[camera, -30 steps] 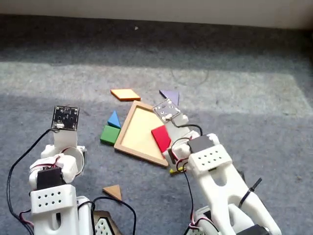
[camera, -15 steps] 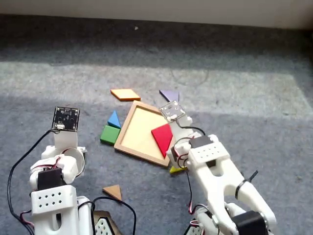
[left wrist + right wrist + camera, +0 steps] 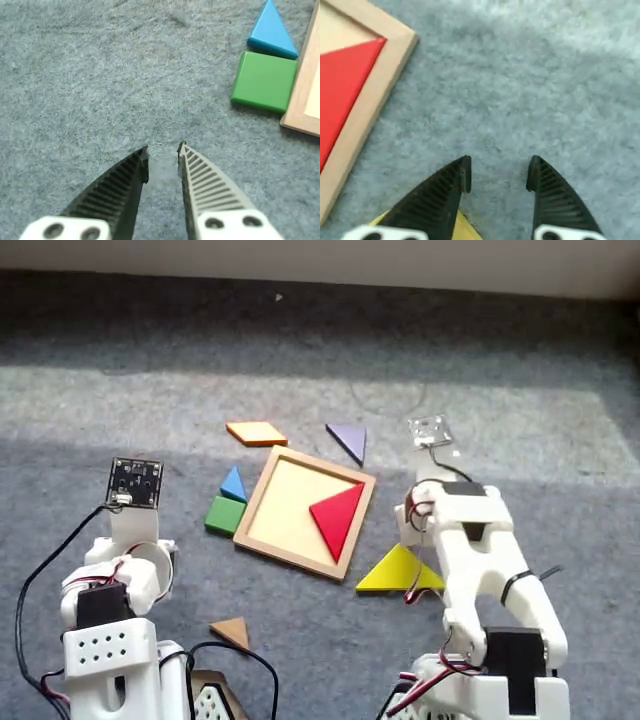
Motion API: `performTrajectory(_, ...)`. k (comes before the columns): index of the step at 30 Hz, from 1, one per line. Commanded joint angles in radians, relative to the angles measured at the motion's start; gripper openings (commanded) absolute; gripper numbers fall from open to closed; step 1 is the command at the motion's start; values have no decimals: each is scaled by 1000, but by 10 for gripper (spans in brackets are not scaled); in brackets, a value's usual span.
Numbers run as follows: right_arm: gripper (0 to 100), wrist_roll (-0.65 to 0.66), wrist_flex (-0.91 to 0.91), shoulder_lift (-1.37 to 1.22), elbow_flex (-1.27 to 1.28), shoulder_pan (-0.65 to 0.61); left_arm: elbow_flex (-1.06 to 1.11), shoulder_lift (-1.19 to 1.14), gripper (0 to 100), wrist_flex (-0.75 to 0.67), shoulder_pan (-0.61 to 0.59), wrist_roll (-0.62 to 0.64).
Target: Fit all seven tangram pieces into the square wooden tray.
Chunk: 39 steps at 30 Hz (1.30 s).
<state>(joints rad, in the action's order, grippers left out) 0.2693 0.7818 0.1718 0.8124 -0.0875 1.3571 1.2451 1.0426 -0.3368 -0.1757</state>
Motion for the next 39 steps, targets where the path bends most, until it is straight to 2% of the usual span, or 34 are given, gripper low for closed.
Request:
performTrajectory(1,188,-6,79,10,-94,94,-5,12,116,-15,-5,-3)
performTrajectory(6,188,0,321,120,-226,101,-5,12,116,-15,-5,-3)
performTrajectory(8,188,5,395,206,-252,58,-5,12,116,-15,-5,-3)
performTrajectory(14,191,172,522,450,-140,-147,-5,12,116,-15,-7,-3)
performTrajectory(19,209,285,522,516,39,-260,-4,12,116,-15,-7,-5)
performTrajectory(25,437,351,447,516,125,-314,-4,12,116,-17,-7,-6)
performTrajectory(30,443,391,401,484,131,-349,12,12,116,-21,-7,-6)
performTrajectory(39,443,496,371,150,97,-358,12,12,116,-20,-7,-8)
